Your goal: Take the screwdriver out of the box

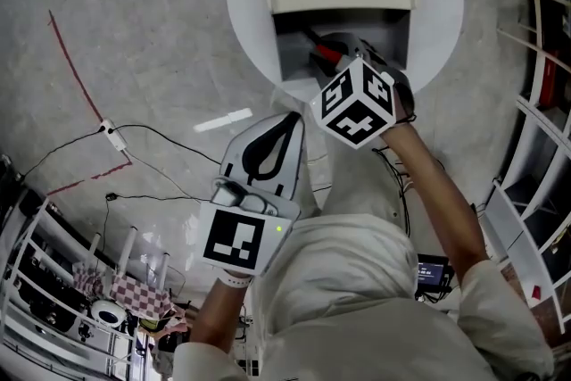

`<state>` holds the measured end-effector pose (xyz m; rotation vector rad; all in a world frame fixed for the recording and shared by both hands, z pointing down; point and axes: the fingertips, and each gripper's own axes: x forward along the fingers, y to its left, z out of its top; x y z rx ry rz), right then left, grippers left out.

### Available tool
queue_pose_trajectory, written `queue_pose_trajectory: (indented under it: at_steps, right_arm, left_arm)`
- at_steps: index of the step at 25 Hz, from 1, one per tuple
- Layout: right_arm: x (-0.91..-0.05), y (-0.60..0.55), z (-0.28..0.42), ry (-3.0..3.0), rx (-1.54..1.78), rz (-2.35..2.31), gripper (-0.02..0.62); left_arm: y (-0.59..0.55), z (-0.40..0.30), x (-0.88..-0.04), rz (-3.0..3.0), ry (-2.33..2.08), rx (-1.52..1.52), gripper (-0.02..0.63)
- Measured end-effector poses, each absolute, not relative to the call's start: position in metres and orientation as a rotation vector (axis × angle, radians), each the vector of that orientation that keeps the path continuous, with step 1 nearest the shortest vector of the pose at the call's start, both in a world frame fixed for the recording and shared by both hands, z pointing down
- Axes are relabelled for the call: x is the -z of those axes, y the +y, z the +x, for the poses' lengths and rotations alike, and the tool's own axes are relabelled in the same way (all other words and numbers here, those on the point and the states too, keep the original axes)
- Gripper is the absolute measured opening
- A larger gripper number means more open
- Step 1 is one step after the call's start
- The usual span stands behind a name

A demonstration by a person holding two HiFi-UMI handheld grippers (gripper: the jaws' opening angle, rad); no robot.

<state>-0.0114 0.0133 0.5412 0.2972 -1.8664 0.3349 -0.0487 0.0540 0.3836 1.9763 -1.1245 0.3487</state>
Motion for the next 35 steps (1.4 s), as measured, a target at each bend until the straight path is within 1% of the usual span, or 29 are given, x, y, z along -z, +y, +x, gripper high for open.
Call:
queue_pose_trajectory:
  at_steps: [4,5,6,8,21,29,35]
  right_arm:
    - [-0.546,0.012,-0.006,-1.840,-0.291,0.318,0.133]
    - [-0.546,0.011,-0.006,-1.837,-0.280,0.326,0.116]
    - [-0.546,0.010,-0.006,-1.834,-0.270,0.330,0.080]
    - [-0.547,0.011,-0.005,-1.834,-0.265,0.323,0.071]
    - [-0.547,0.014,0.004,-1.855,-0.333,0.331,0.077]
    - [-0.549,0.012,0.007,-1.852,-0.355,0.374,0.112]
    - [-0.552,0.011,0.007,-1.816,-0.387,0.337,0.118]
  left_arm:
    - [0.058,-0.050,-0.382,1.975,-1.130,-0.348,0.011]
    - [0.059,-0.050,-0.382,1.974,-1.129,-0.349,0.011]
    - [0.060,-0.050,-0.382,1.973,-1.129,-0.352,0.011]
    - [0.061,-0.048,-0.382,1.975,-1.127,-0.357,0.011]
    - [0.067,-0.031,-0.380,1.988,-1.105,-0.374,0.011]
    - [0.077,-0.029,-0.380,1.985,-1.108,-0.381,0.011]
    - [0.076,-0.025,-0.380,1.990,-1.100,-0.379,0.011]
